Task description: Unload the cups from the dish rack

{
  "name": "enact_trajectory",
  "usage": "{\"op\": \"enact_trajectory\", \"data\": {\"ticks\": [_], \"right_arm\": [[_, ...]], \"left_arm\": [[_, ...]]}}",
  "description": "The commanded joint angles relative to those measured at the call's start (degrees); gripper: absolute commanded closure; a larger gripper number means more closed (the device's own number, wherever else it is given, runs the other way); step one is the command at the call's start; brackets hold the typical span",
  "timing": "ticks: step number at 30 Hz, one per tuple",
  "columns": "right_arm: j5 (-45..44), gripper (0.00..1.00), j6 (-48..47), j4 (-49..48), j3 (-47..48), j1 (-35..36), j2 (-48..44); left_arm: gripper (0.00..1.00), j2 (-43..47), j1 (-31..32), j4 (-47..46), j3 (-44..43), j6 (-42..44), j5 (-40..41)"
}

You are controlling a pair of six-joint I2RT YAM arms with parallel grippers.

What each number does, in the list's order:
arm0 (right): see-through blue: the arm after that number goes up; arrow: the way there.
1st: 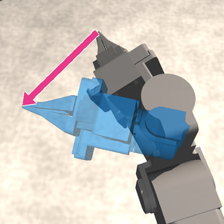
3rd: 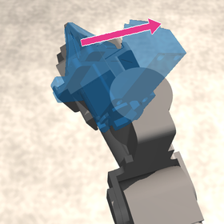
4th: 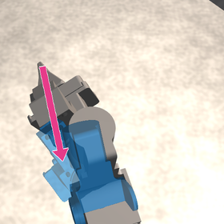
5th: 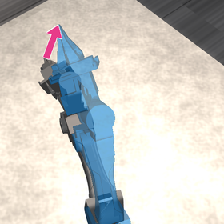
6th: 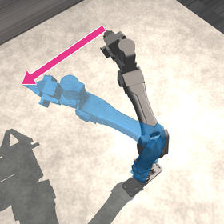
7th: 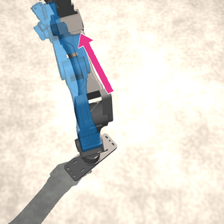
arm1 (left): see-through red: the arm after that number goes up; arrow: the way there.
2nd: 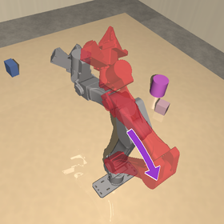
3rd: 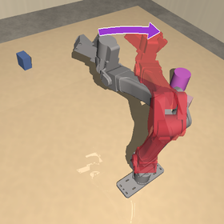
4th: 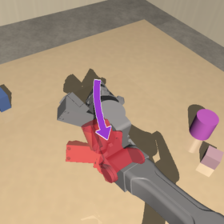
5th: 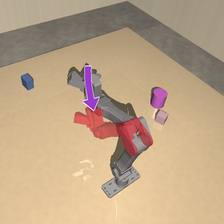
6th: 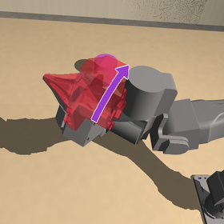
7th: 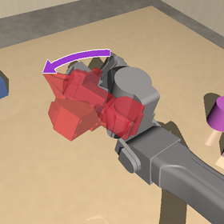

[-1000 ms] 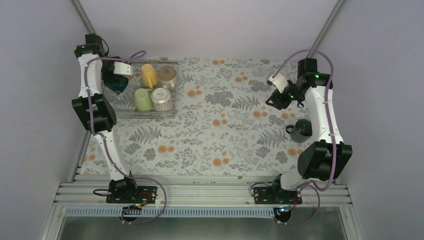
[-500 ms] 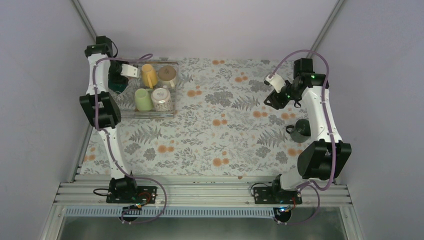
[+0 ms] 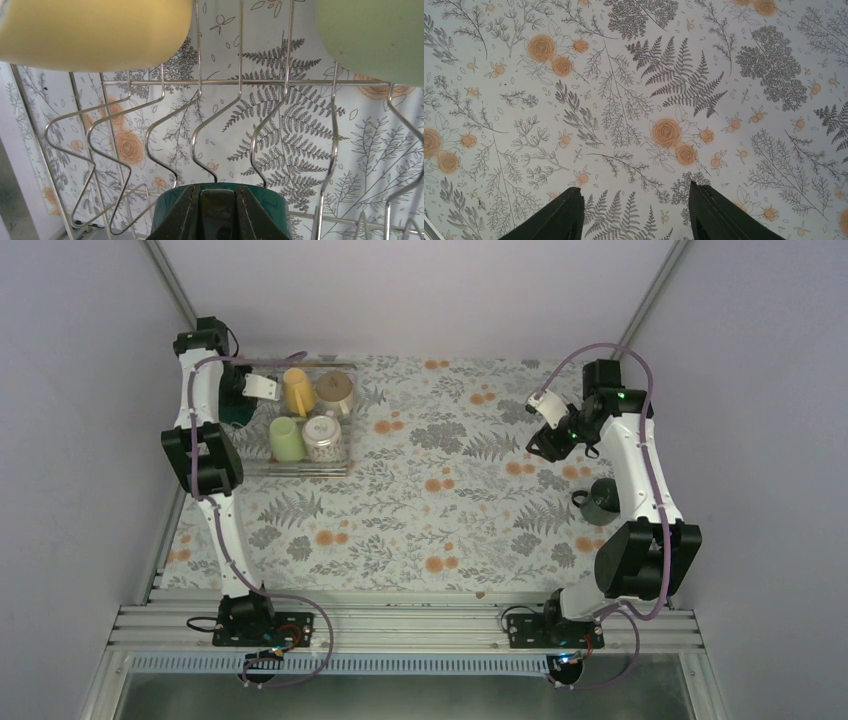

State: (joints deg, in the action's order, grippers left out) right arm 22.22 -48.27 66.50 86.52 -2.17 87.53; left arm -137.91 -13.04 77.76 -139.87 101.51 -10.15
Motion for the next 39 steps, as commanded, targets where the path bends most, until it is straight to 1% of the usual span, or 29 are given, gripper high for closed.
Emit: {"op": "enact_trajectory", "data": {"ticks": [1,2,8,10,13,16,17,21,23,26,28,30,32,33,35,36,37,39], "right_arm": [[-0.67,0.45,0.69,-0.32,-0.48,0.93,-1.27],[-0.61,0.45,0.72,-0.32,-0.49,0.94,-1.42],[0.28,0.45,1.23,-0.02,0.01,1.42,-1.86],[0.99,0.45,1.46,0.31,0.74,1.83,-2.08],[4.03,0.45,1.74,1.09,2.88,2.37,-2.89],[8.56,0.44,1.38,2.38,4.79,3.24,-3.65],[10.14,0.43,1.27,2.25,5.06,3.49,-4.10],[16.90,0.41,1.56,0.92,5.53,4.95,-5.79],[18.90,0.38,3.34,-0.39,6.15,5.84,-5.95],[22.40,0.36,6.07,-1.72,7.62,7.08,-5.30],[25.26,0.36,7.14,-2.81,8.31,7.66,-4.94],[28.52,0.36,7.61,-4.63,8.30,8.04,-5.24],[30.96,0.35,8.56,-7.27,7.62,8.49,-6.35],[31.58,0.35,9.32,-8.89,7.47,8.85,-7.00],[32.94,0.33,10.46,-11.43,7.50,9.64,-8.36],[33.37,0.32,10.82,-11.96,7.71,10.13,-8.63],[33.82,0.31,11.08,-12.28,7.95,10.68,-8.76],[34.99,0.30,11.49,-12.15,8.57,11.90,-8.39]], "left_arm": [[0.96,1.90,-0.16,-0.06,2.64,-0.05,1.69],[0.97,2.20,-0.06,-0.04,2.92,-0.19,1.48],[0.98,5.26,0.53,0.00,3.20,-0.48,0.79],[0.97,6.48,0.92,-0.05,2.28,-0.63,1.56],[0.98,8.77,1.17,-0.06,-1.54,-2.26,0.86],[0.98,12.83,0.24,-0.06,-4.22,-3.50,-5.45],[0.98,14.92,0.21,-0.06,-3.55,-3.28,-7.08],[0.98,23.42,1.09,-0.27,-0.63,-4.81,-17.71],[0.98,27.37,2.91,-1.20,1.13,-8.28,-22.02],[0.98,32.80,7.21,-3.95,3.58,-17.49,-30.56],[0.98,37.07,9.97,-9.34,8.62,-25.52,-37.70],[0.98,42.02,13.43,-17.53,16.63,-34.59,-42.34],[0.98,48.19,16.86,-28.36,26.67,-41.90,-47.94],[0.98,50.85,18.06,-37.68,32.68,-45.84,-49.82],[0.98,55.39,21.02,-51.22,43.41,-54.04,-50.87],[0.98,56.58,22.38,-55.72,47.14,-56.17,-51.18],[0.98,57.26,23.91,-59.30,49.70,-57.70,-51.27],[0.98,56.82,26.29,-64.18,51.88,-60.79,-51.40]]}}
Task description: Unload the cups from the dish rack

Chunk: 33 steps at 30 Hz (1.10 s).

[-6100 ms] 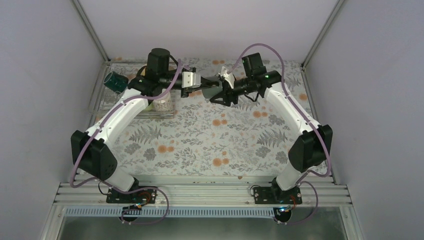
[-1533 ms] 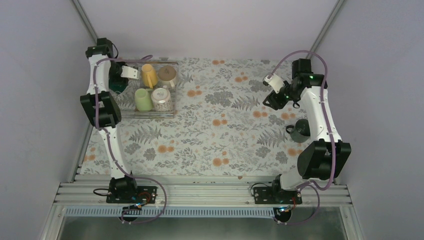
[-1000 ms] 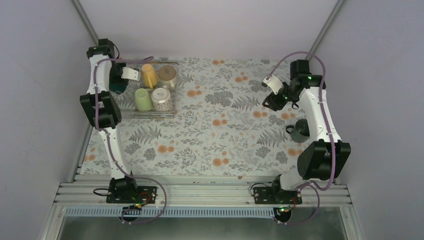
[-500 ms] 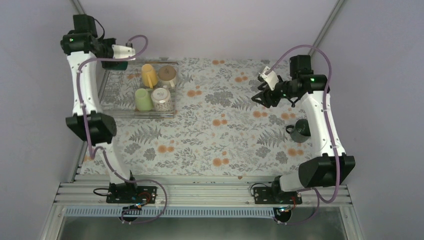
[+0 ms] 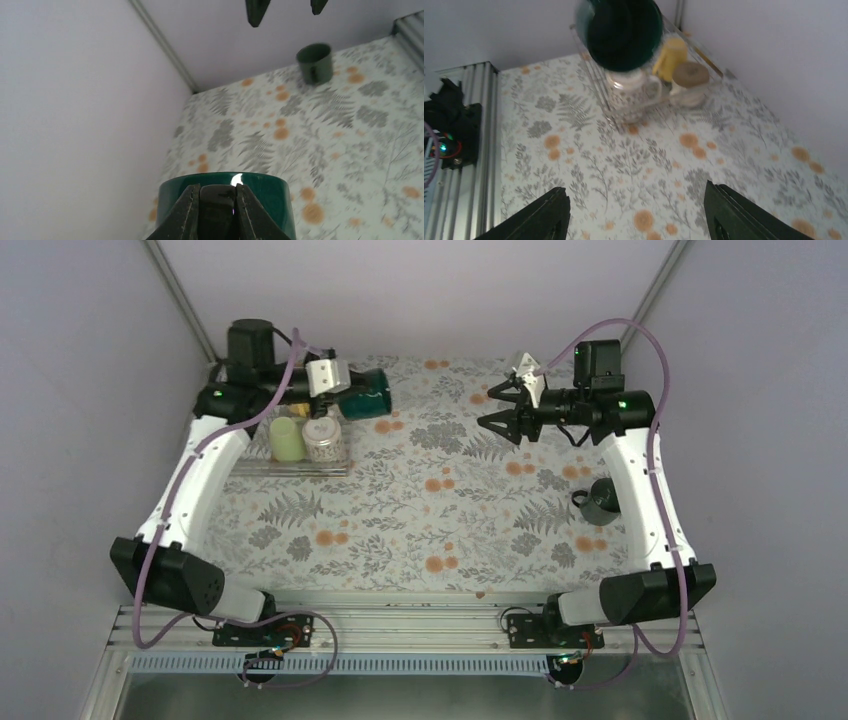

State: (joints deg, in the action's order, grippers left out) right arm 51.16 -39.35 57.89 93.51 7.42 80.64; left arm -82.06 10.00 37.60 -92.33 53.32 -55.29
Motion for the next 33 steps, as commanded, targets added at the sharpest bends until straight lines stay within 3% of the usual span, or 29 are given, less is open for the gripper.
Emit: {"op": "enact_trajectory", "data": {"ticks": [1,11,25,28,33], "right_arm": [[6.57,0.30,2.65,-3.48,1.70,2.91,-1.20],[4.54,0.30,6.44,-11.36,-5.32,11.05,-1.20],[-1.11,0.35,6.72,-11.03,-0.73,15.09,6.41],[-2.45,0.46,6.93,-11.09,-0.61,15.80,6.95],[-5.70,0.78,7.10,-11.48,-1.32,15.96,5.67]], "left_arm": [[0.97,0.10,4.28,-25.62,4.20,-14.23,-6.50],[0.98,-7.58,11.82,-25.22,-2.28,-15.32,-7.40],[0.98,-11.36,17.77,-24.04,-5.46,-15.63,-9.84],[0.97,-12.33,17.88,-23.50,-6.96,-15.57,-10.22],[0.98,-12.51,17.95,-20.58,-7.58,-12.64,-9.67]]}}
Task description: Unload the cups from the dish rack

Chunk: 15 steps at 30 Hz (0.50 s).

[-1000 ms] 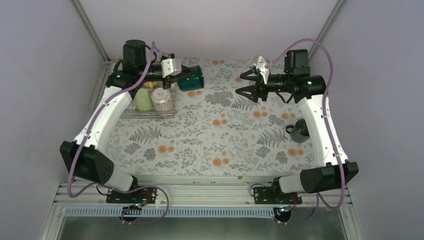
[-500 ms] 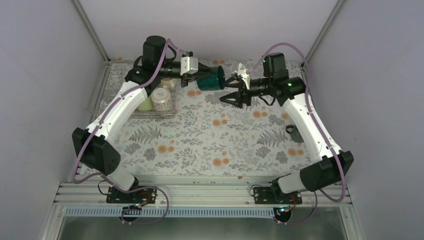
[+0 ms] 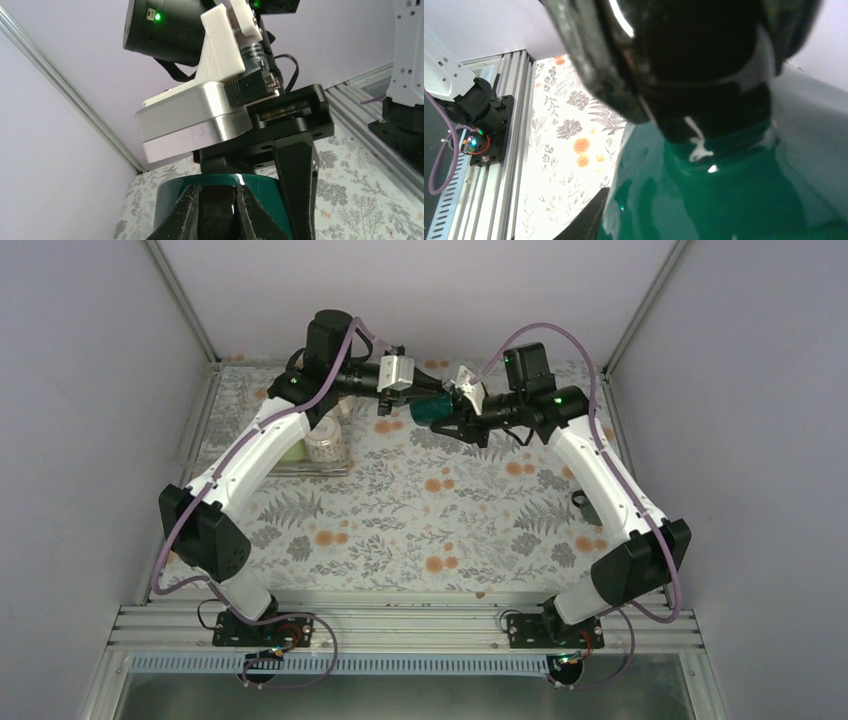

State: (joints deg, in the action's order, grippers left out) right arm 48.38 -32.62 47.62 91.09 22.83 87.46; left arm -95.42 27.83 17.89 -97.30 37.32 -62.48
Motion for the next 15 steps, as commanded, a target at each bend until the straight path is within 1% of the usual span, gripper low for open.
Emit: {"op": "enact_trajectory", "data": {"ticks": [1,4,5,6,7,8,9,10,12,15], "right_arm": [[-3.55,0.81,0.30,-1.16,0.86,0.55,-1.78],[-5.78,0.88,0.22,-0.84,0.09,0.55,-3.41],[-7.16,0.90,0.18,-0.59,0.01,0.55,-3.80],[-8.96,0.92,0.25,-0.10,0.16,0.55,-4.02],[-10.54,0.93,0.35,1.25,0.72,0.47,-3.77],[-11.97,0.93,0.24,3.20,1.91,0.30,-3.01],[-12.95,0.94,0.20,5.31,3.17,-0.15,-1.98],[-13.78,0.95,0.10,7.31,4.50,-0.79,-0.99],[-15.33,0.96,-0.41,9.95,6.04,-3.21,0.44],[-17.94,0.96,-2.28,12.05,6.84,-6.98,1.56]], "left_arm": [[0.97,0.96,0.11,-0.10,-2.57,4.20,-2.02],[0.97,1.27,0.13,3.28,-2.14,6.83,-0.08],[0.96,1.36,0.12,4.17,-1.95,7.45,1.43],[0.78,1.62,-0.01,4.43,-1.48,7.61,3.57],[0.47,2.02,-0.10,3.65,-0.73,6.81,6.69],[0.15,2.57,-0.44,3.02,0.22,5.75,9.30],[0.02,3.29,-0.99,2.65,1.28,6.56,10.86],[0.00,4.17,-1.62,2.66,2.24,7.81,11.72],[0.00,5.79,-2.90,2.56,3.40,9.03,14.65],[0.00,6.87,-6.03,4.10,1.92,8.71,16.69]]}}
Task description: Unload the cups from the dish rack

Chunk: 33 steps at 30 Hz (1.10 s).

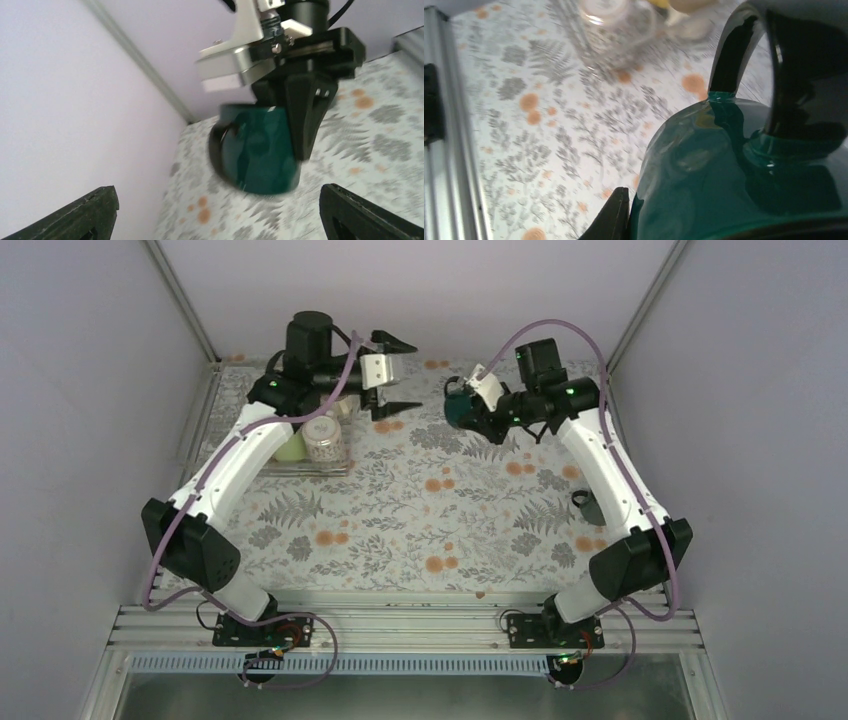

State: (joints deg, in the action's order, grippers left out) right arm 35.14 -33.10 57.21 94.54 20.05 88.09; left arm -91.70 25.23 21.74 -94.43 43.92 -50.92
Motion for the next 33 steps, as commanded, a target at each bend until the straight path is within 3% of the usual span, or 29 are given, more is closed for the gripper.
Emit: {"op": "enact_trajectory", "data": {"ticks": [1,7,11,15,24,33], "right_arm": [[-6.08,0.96,-2.59,2.89,3.56,-5.58,1.20],[-14.79,0.96,-8.46,9.02,9.09,-18.41,10.34],[-15.87,0.96,-11.54,14.69,15.88,-26.54,19.54],[-19.56,0.96,-12.62,15.61,17.79,-31.12,25.46],[-28.21,0.96,-11.61,11.50,15.83,-34.09,32.22],[-31.45,0.96,-11.55,7.90,15.12,-36.00,37.29]], "left_arm": [[0.00,3.11,-4.37,1.76,-2.05,2.33,6.77],[0.00,2.51,-7.77,14.48,-7.89,9.32,24.61],[0.00,2.69,-9.12,16.75,-4.84,13.94,39.02],[0.00,1.16,-13.39,18.92,-1.50,16.31,46.27],[0.00,-4.25,-25.00,21.12,-2.03,14.35,50.50],[0.00,-5.62,-29.21,20.11,-0.01,15.26,50.30]]}}
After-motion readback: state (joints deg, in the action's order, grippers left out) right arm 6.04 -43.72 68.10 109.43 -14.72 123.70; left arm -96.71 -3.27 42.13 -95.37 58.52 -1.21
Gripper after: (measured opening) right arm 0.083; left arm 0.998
